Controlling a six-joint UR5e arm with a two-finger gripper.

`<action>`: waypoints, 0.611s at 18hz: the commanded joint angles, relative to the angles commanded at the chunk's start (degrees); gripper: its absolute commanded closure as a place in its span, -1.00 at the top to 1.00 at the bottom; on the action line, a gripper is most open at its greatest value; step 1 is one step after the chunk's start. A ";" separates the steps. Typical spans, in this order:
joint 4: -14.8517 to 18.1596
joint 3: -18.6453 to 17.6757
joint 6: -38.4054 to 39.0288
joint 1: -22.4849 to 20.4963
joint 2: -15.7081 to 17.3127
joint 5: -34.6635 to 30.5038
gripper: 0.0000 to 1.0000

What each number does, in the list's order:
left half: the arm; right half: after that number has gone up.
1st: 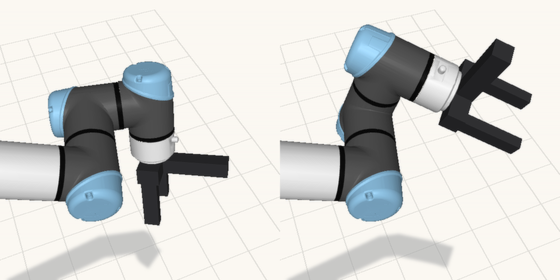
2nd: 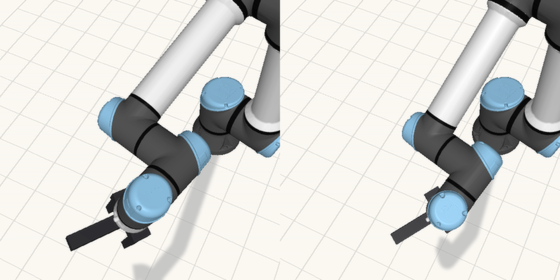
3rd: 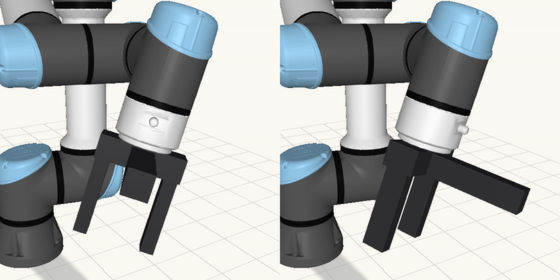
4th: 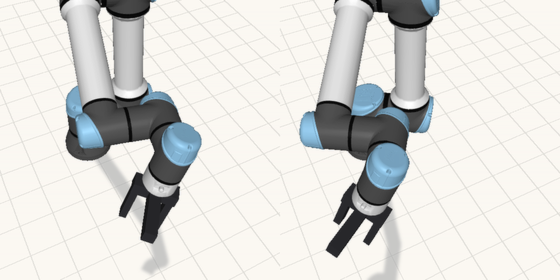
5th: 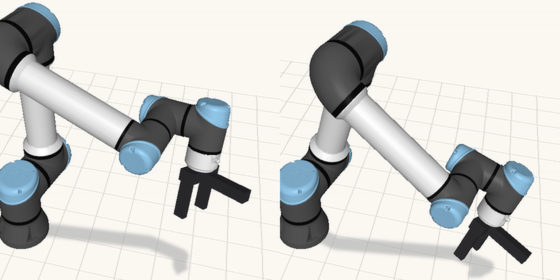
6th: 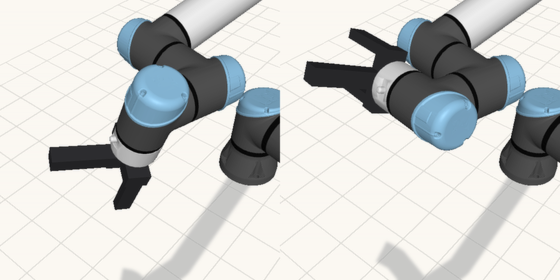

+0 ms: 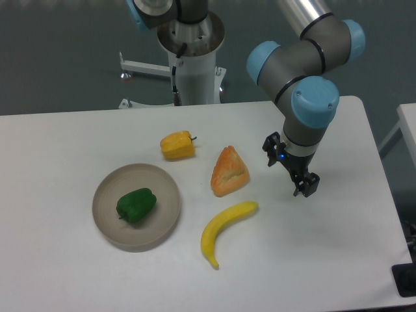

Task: Pick up the green pepper from the plate
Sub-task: 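Move the open gripper over the green pepper on the plate and lower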

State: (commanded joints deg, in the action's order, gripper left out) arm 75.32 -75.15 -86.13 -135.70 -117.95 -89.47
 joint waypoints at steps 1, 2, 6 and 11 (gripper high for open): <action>0.00 0.00 -0.09 0.00 0.00 0.00 1.00; 0.00 0.09 -0.09 0.00 0.00 0.09 1.00; 0.09 -0.09 2.36 0.88 0.62 3.59 1.00; 0.00 -1.58 12.20 8.41 0.00 5.35 1.00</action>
State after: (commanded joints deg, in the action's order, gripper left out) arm 75.32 -76.72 -73.93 -127.29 -117.95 -84.12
